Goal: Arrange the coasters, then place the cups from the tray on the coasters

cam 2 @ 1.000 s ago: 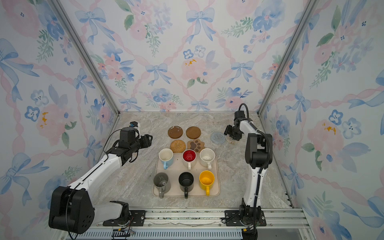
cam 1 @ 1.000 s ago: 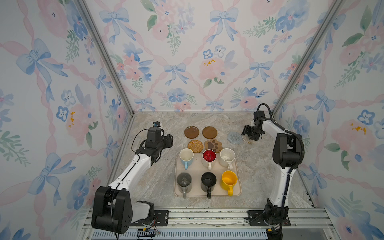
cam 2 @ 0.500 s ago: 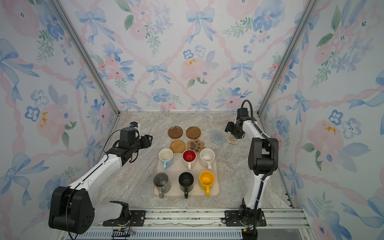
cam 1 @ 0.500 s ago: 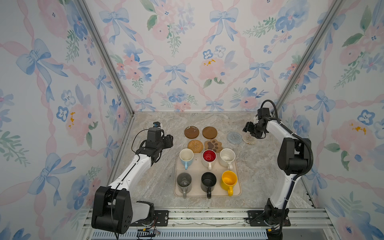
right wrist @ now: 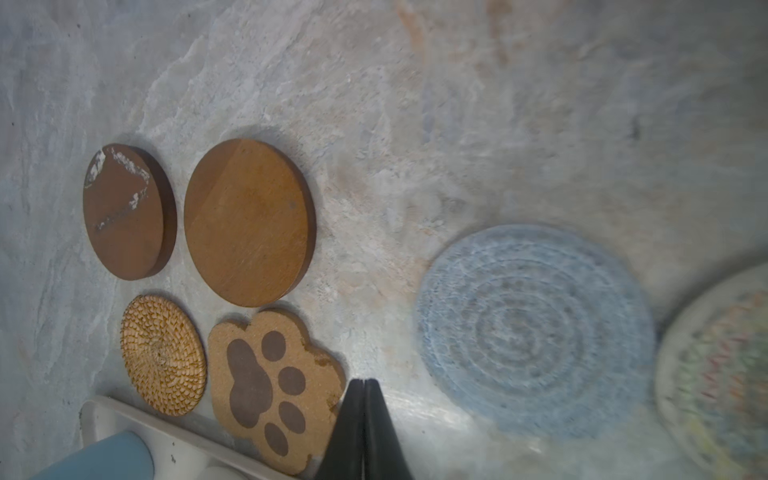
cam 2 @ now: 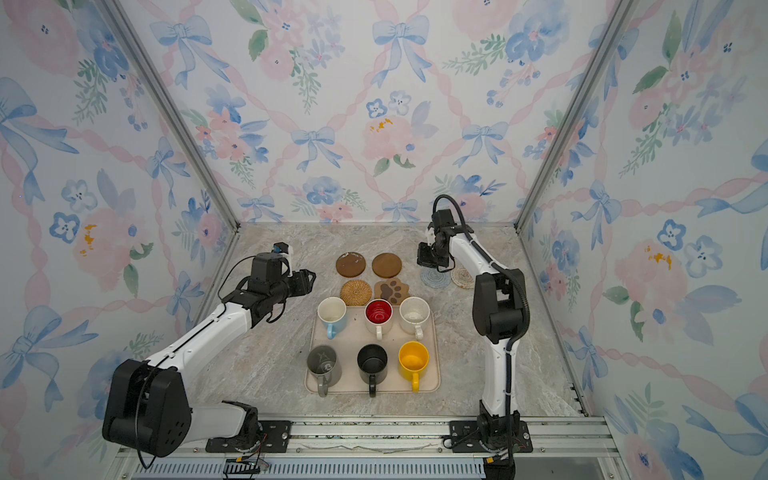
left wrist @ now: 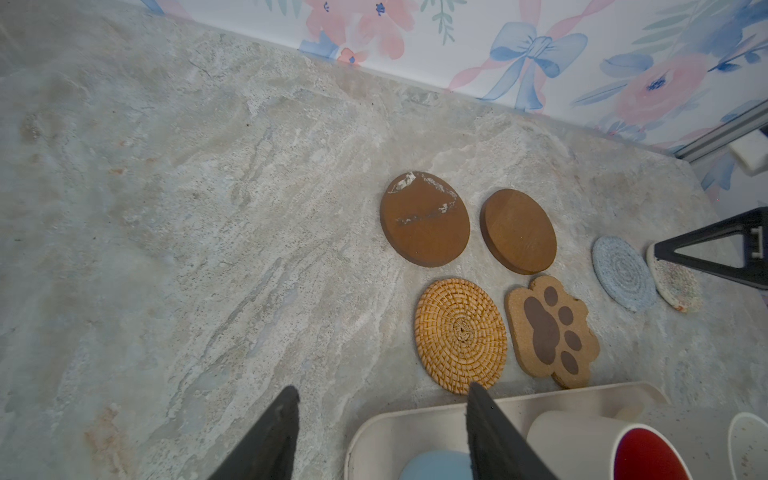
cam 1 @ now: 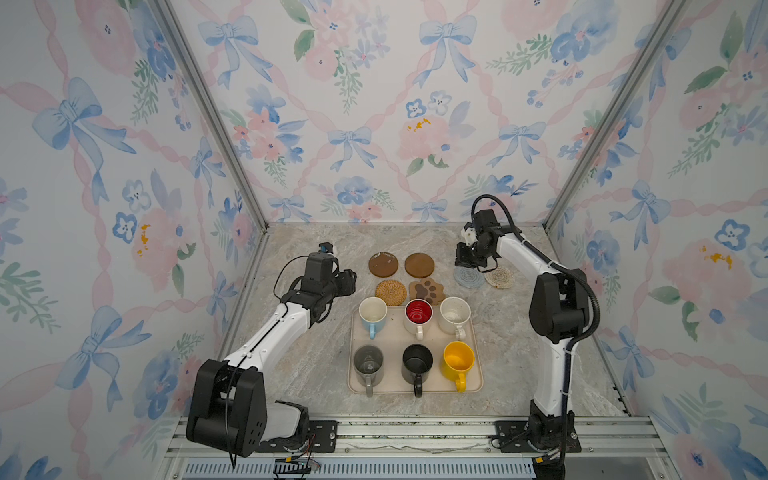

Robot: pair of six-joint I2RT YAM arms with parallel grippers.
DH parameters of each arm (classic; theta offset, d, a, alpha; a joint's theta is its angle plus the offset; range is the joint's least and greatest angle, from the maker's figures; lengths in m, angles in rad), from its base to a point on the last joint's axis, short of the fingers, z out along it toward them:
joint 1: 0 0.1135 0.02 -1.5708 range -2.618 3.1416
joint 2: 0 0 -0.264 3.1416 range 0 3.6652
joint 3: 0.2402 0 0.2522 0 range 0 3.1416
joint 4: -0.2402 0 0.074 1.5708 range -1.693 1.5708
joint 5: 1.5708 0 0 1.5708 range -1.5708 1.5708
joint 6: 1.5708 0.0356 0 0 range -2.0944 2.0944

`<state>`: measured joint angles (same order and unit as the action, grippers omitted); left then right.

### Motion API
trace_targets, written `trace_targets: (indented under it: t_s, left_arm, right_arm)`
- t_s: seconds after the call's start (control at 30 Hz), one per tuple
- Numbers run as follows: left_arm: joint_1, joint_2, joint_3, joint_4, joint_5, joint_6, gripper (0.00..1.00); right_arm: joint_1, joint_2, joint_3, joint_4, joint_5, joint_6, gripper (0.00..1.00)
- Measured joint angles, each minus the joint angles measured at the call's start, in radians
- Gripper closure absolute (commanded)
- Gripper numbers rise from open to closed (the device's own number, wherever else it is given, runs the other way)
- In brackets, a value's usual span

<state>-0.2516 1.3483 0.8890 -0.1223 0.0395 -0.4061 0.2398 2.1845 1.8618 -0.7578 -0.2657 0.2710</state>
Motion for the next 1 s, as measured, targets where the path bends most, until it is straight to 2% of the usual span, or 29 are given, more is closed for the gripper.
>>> trace_targets:
  t_s: [0.17, 0.37, 1.0]
  left_arm:
    - [-0.019, 0.027, 0.011, 0.0, 0.008, 0.0, 0.4]
    - [-0.023, 0.039, 0.011, 0.0, 0.015, 0.0, 0.4]
    - [-0.032, 0.051, 0.011, 0.0, 0.023, -0.011, 0.4]
  right_arm:
    - [0.069, 0.083, 0.062, -0.071, -0.036, -0.037, 1.0]
    - [0.101, 0.124, 0.094, -0.12, -0.064, -0.065, 1.0]
    - [0.135, 0.197, 0.147, -0.23, -0.093, -0.127, 1.0]
